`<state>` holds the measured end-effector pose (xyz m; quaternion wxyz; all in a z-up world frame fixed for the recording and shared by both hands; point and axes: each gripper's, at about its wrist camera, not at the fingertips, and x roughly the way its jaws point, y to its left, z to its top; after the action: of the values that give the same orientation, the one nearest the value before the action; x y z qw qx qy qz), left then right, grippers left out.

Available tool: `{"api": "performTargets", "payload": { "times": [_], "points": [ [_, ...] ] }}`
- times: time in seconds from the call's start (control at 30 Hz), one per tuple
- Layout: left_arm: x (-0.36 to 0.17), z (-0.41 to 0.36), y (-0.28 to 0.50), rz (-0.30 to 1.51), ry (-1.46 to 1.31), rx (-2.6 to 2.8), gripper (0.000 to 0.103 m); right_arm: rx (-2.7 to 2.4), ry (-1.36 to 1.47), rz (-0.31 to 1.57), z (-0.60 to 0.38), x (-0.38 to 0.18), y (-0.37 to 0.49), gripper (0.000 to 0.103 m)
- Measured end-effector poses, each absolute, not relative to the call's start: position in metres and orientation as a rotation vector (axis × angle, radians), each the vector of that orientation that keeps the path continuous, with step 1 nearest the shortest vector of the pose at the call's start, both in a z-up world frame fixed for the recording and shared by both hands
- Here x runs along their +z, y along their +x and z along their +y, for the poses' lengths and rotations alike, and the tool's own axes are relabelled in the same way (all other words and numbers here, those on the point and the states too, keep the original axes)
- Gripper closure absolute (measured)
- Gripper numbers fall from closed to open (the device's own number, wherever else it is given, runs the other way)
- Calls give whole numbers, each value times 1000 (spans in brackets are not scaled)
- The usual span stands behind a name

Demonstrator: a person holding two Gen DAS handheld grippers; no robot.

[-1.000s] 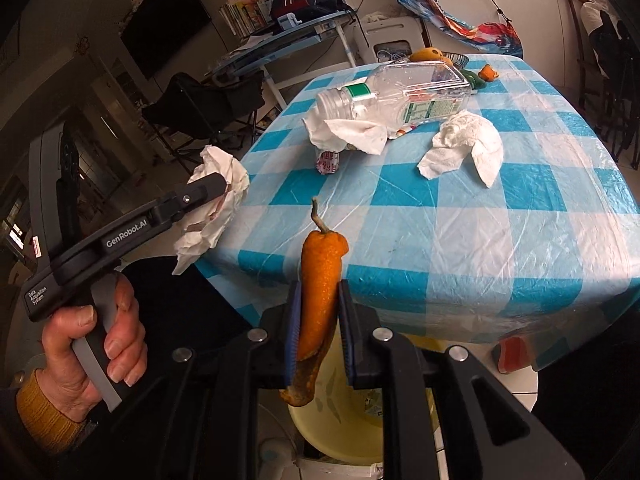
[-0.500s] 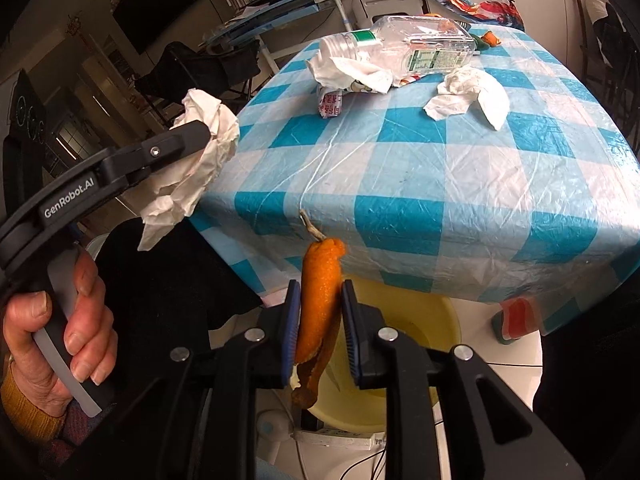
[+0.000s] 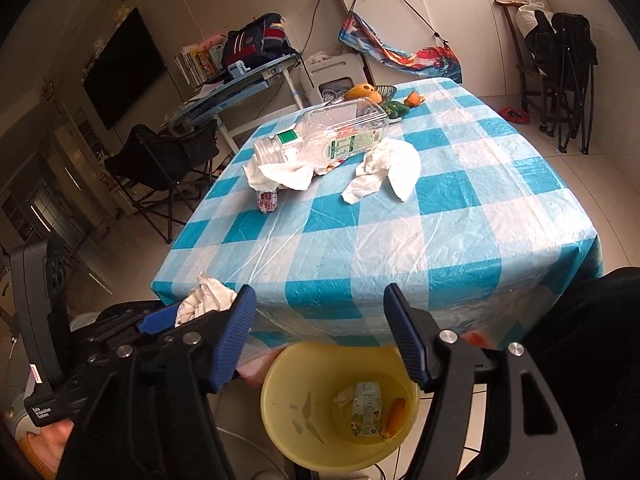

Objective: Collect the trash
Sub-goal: 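Drop the white plastic bag into the basin with the left gripper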

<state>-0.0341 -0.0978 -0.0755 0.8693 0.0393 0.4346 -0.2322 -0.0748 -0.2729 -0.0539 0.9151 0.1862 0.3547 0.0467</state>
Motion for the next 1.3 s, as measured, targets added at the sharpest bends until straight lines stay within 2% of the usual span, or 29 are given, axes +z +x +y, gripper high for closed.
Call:
{"api": "performTargets", "payload": {
  "times": [0.13, 0.3, 0.37, 0.7, 1.3],
  "points": [
    [-84, -101, -36, 939, 110, -481, 45, 77, 395, 717, -277, -52, -75, 38],
    [-76, -90, -37, 883, 67, -444, 23, 77, 374, 715, -274, -52, -73, 35],
    [-72, -85, -36, 858, 48, -421, 20, 77, 368, 715, -274, -52, -74, 35],
    [-60, -64, -34, 778, -18, -307, 18, 76, 348, 717, -271, -53, -75, 31],
    [-56, -49, -34, 746, -61, -239, 17, 82, 329, 730, -265, -54, -73, 29]
  ]
}}
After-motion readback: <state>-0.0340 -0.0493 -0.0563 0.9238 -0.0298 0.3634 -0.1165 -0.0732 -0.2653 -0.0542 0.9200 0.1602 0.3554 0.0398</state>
